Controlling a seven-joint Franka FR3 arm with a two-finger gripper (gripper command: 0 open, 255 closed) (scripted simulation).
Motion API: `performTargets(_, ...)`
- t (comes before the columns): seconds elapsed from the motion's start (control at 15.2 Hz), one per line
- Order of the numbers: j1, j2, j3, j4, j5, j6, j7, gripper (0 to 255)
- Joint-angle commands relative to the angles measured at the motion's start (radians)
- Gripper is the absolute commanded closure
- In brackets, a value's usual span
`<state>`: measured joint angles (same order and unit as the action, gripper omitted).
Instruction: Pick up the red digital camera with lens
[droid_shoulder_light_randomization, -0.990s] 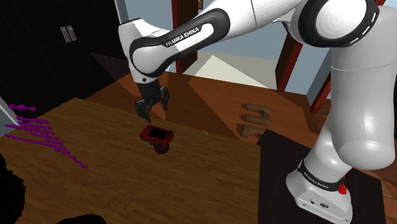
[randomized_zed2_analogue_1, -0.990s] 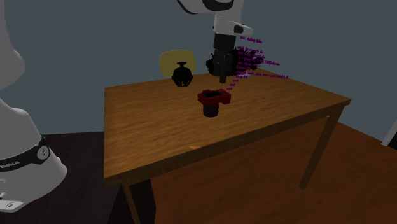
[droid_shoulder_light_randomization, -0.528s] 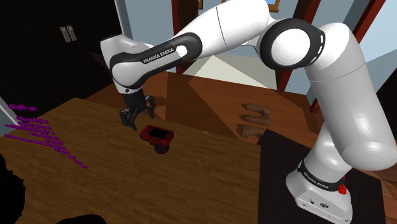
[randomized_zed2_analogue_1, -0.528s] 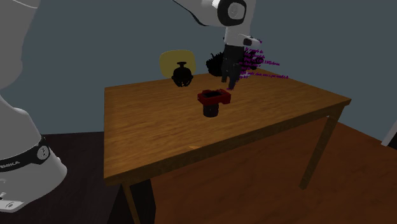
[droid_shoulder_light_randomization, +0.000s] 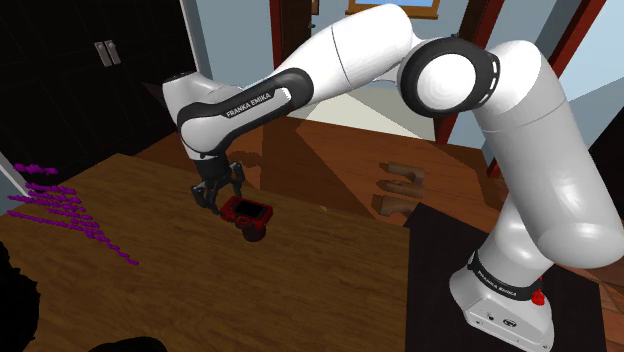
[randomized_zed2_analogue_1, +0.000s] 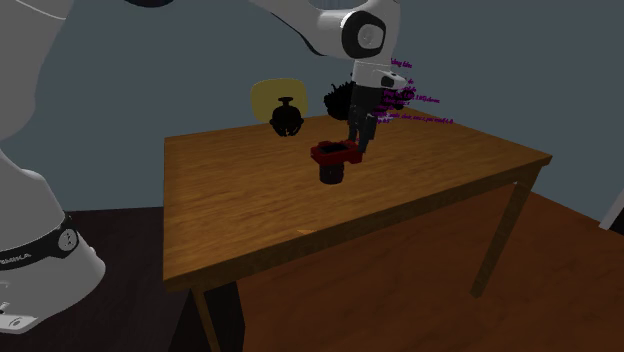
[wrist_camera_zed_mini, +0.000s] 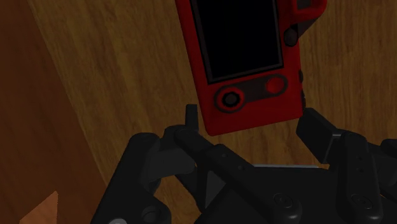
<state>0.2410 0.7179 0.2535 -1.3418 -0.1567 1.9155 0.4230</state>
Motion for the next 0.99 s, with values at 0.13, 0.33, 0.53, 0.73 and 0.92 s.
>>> performTargets(0.13, 0.0, -0.001, 0.0, -0.006, 0.0, 0.004, 0.001, 255)
performTargets(0.33, 0.0, -0.003, 0.001, -0.009, 0.0, 0.005, 0.002, 255)
performTargets(0.53, 0.0, 0.002, 0.0, -0.001, 0.0, 0.002, 0.0, 255)
performTargets(0.73, 0.0, -0.014, 0.002, 0.013, 0.004, -0.028, -0.002, 255)
performTargets(0.92, 0.0, -0.028, 0.005, 0.031, 0.007, -0.06, -0.004, 255)
